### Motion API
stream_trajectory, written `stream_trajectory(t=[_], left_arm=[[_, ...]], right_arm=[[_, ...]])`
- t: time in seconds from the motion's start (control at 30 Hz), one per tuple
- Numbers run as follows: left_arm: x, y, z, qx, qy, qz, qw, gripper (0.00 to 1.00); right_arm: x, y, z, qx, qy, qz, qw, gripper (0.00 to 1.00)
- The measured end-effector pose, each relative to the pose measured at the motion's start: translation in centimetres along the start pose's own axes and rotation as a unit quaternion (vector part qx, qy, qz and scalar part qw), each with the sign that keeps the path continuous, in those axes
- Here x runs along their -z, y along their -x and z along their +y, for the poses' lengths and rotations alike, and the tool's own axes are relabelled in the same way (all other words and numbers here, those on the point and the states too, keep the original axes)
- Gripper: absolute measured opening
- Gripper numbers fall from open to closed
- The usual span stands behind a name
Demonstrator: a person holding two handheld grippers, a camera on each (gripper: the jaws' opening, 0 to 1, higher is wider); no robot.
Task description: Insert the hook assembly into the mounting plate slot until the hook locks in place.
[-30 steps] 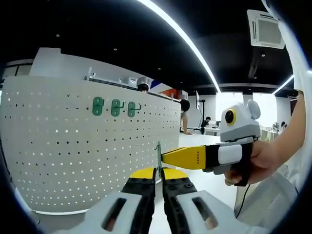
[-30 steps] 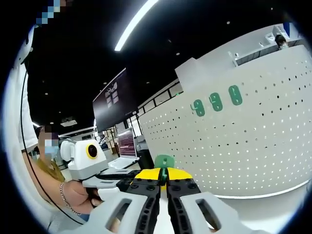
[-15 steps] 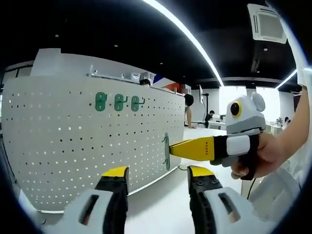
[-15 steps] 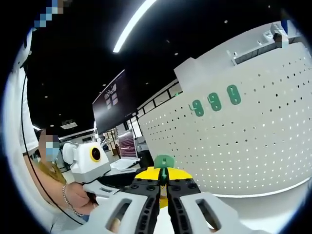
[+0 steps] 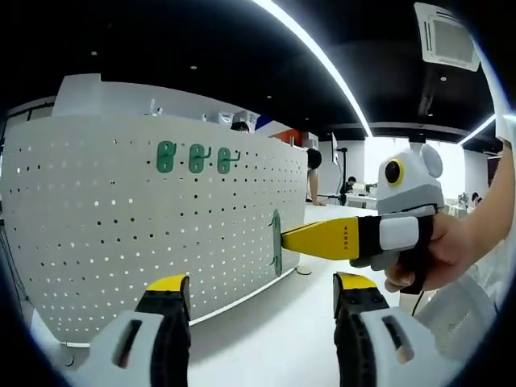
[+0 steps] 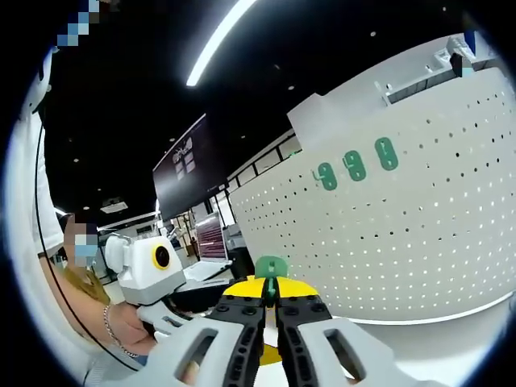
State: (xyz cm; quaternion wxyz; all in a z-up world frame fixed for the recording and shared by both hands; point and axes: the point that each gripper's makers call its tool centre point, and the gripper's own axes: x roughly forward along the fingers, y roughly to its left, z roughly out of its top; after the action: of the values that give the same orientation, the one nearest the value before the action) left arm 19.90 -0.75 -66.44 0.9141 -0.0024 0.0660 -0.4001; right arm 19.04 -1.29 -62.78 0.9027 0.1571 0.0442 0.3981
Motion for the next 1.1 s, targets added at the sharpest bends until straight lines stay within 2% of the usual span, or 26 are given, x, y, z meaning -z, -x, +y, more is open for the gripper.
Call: stream_trajectory(t=[0.03,0.07,0.13,0.17,0.2,0.3,0.4,0.6,0.77,1.1], left_arm=[[0.0,0.0,0.0,-0.001,0.000,0.000,1.0000,0.74],[0.0,0.0,0.0,-0.002,-0.001,0.001,1.0000,0.74],[0.1,0.0,0.1,-0.003,0.000,0.002,1.0000,0.73],[0.1,0.0,0.1,-0.002,0.001,0.002,1.0000,0.73],[0.1,0.0,0.1,-0.002,0.001,0.002,1.0000,0.73],[0.1,0.0,0.2,-0.003,0.000,0.004,1.0000,0.73],[0.1,0.0,0.1,-0.003,-0.001,0.004,1.0000,0.73],[0.2,0.0,0.1,-0.003,-0.004,0.006,1.0000,0.72],[0.5,0.2,0.2,-0.004,-0.004,0.010,0.9999,0.72],[1.7,0.8,0.4,-0.010,-0.009,0.021,0.9997,0.71]], right_arm=[[-0.2,0.0,0.0,0.003,0.008,-0.001,1.0000,0.01],[-0.3,0.2,-0.6,0.022,0.037,0.003,0.9991,0.01],[-0.5,0.2,-0.2,0.024,0.079,0.011,0.9965,0.01],[-0.8,0.2,-0.5,0.038,0.119,0.014,0.9921,0.01],[-0.8,0.2,-0.5,0.042,0.141,0.021,0.9889,0.01],[-0.9,0.2,-0.7,0.058,0.187,0.032,0.9801,0.01],[-0.9,0.0,-0.3,0.044,0.169,0.027,0.9843,0.01],[-0.9,0.0,-0.5,0.046,0.162,0.026,0.9854,0.01],[-2.0,0.1,-1.5,0.058,0.149,0.014,0.9871,0.01],[-3.8,0.0,-3.6,0.086,0.151,0.004,0.9848,0.01]])
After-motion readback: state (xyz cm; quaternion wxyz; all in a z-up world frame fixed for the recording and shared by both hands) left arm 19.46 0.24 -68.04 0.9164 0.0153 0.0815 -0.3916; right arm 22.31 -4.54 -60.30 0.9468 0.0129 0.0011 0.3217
